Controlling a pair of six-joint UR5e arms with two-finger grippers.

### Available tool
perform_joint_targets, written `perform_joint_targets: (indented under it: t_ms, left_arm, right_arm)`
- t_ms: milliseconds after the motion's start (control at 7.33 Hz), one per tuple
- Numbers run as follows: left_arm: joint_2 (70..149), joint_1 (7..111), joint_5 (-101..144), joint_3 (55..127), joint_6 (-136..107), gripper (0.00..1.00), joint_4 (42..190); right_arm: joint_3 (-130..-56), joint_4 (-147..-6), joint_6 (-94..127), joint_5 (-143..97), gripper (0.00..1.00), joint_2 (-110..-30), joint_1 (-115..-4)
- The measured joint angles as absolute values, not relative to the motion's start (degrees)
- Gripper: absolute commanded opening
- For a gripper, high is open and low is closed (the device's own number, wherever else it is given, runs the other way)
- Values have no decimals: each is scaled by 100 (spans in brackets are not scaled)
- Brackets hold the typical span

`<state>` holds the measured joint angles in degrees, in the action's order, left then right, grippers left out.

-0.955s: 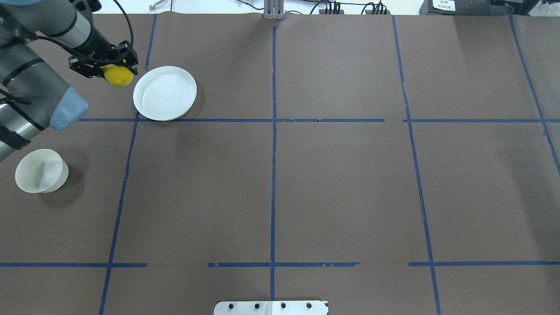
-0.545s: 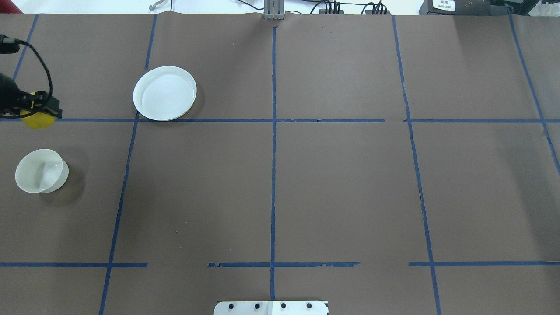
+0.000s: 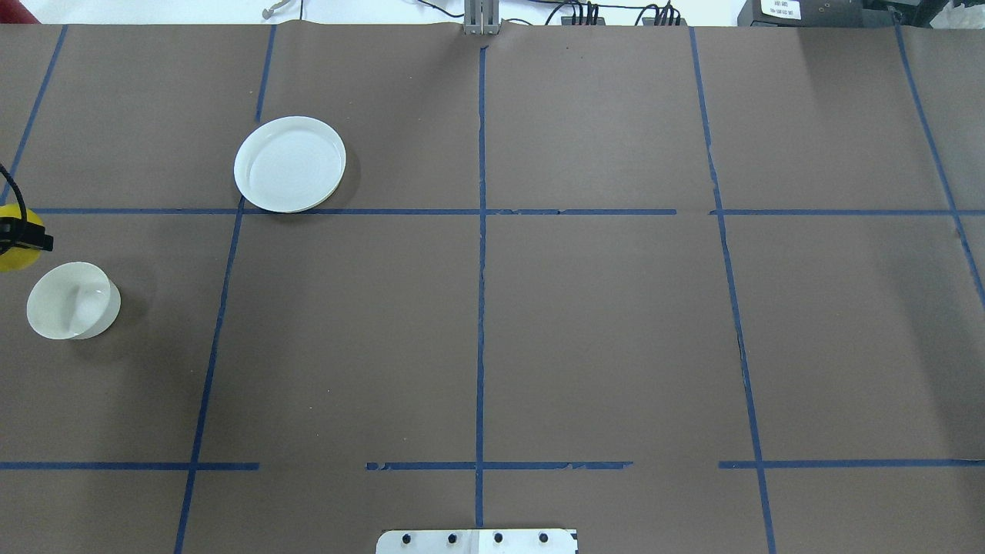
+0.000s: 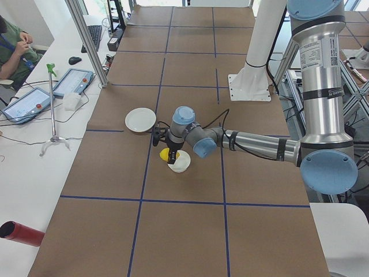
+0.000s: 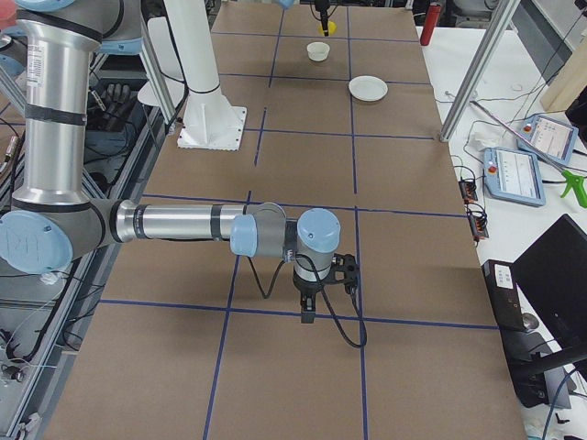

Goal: Move lemon from plate to bowl
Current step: 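Lift the lemon with the left gripper and carry it toward the white bowl, then lower the lemon into the white bowl and open the left gripper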

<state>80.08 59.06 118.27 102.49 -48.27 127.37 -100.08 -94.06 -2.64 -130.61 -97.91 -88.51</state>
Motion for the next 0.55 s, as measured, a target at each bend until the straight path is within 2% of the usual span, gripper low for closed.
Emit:
perform_joint_targets:
  t_ms: [545]
  left_arm:
    - [7942,5373,11824,10059,-5248,6,12965]
  right_arm:
    - [-10011,-9404,-264,-13060,100,-9791,-8851]
